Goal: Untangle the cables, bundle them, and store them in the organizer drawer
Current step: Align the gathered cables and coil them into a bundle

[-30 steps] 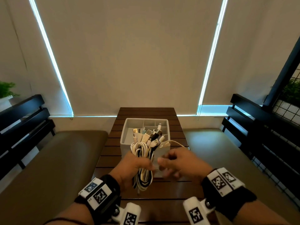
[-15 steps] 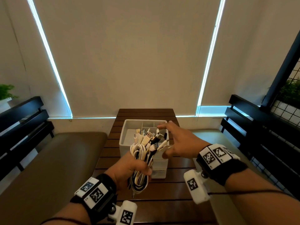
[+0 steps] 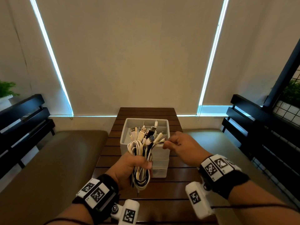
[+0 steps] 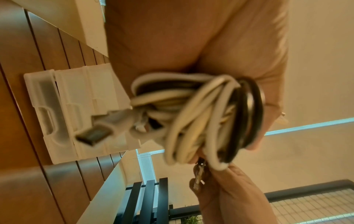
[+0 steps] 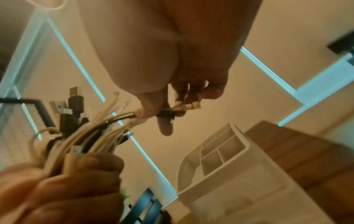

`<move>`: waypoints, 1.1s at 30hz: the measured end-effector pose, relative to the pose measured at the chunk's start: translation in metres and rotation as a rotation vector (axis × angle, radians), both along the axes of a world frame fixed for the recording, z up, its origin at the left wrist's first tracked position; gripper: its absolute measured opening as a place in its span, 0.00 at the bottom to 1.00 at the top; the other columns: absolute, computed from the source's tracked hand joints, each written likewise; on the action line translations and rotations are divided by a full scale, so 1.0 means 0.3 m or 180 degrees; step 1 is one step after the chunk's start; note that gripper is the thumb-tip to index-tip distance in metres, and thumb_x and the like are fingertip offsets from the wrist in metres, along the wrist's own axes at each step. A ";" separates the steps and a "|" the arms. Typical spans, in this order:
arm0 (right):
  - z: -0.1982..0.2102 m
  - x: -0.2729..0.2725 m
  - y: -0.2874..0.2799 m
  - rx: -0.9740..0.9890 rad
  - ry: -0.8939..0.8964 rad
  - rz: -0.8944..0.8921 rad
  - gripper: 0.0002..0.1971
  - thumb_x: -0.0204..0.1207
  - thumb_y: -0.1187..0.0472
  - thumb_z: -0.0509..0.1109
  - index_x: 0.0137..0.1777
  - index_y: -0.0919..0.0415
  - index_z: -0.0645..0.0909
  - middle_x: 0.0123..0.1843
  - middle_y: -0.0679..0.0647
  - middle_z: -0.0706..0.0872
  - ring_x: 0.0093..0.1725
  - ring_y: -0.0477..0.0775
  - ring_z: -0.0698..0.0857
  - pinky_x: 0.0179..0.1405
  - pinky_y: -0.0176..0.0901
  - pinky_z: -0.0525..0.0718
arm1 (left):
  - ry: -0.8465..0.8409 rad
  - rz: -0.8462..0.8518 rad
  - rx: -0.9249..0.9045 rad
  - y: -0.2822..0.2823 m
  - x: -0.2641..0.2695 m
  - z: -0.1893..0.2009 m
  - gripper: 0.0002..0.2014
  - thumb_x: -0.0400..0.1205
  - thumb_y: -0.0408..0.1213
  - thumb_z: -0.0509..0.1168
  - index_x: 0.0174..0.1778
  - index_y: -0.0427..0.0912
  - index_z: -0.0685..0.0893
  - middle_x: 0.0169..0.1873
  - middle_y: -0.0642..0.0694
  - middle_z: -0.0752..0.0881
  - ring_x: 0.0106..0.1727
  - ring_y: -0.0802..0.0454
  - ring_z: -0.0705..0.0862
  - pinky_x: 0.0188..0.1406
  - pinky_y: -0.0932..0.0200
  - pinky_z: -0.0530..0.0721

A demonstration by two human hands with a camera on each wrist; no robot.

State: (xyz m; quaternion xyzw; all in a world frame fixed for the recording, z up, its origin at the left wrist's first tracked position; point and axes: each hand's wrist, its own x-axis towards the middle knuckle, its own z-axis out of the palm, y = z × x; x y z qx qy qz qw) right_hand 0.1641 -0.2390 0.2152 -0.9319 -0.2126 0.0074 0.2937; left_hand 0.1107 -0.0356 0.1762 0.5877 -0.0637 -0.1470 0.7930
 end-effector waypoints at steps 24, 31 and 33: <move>0.023 -0.081 0.032 0.1081 0.1072 0.0245 0.11 0.81 0.70 0.64 0.43 0.58 0.86 0.39 0.61 0.91 0.38 0.60 0.91 0.41 0.53 0.90 | -0.0013 -0.0287 0.0270 -0.023 -0.019 0.012 0.23 0.65 0.25 0.69 0.58 0.32 0.83 0.43 0.35 0.88 0.38 0.42 0.87 0.40 0.51 0.86; 0.013 -0.071 0.059 0.0708 0.0564 0.0092 0.13 0.74 0.72 0.70 0.39 0.54 0.89 0.36 0.47 0.90 0.37 0.41 0.88 0.37 0.35 0.85 | -0.0149 -0.0151 0.0298 -0.034 -0.019 0.018 0.25 0.63 0.25 0.69 0.58 0.37 0.82 0.40 0.38 0.87 0.39 0.45 0.88 0.40 0.50 0.86; 0.007 -0.077 0.059 0.1033 0.0771 0.0100 0.14 0.74 0.74 0.71 0.35 0.54 0.87 0.31 0.48 0.89 0.31 0.44 0.88 0.32 0.37 0.85 | -0.0179 -0.0174 0.0217 -0.033 -0.018 0.022 0.26 0.64 0.24 0.68 0.61 0.34 0.81 0.40 0.35 0.88 0.36 0.44 0.88 0.37 0.52 0.86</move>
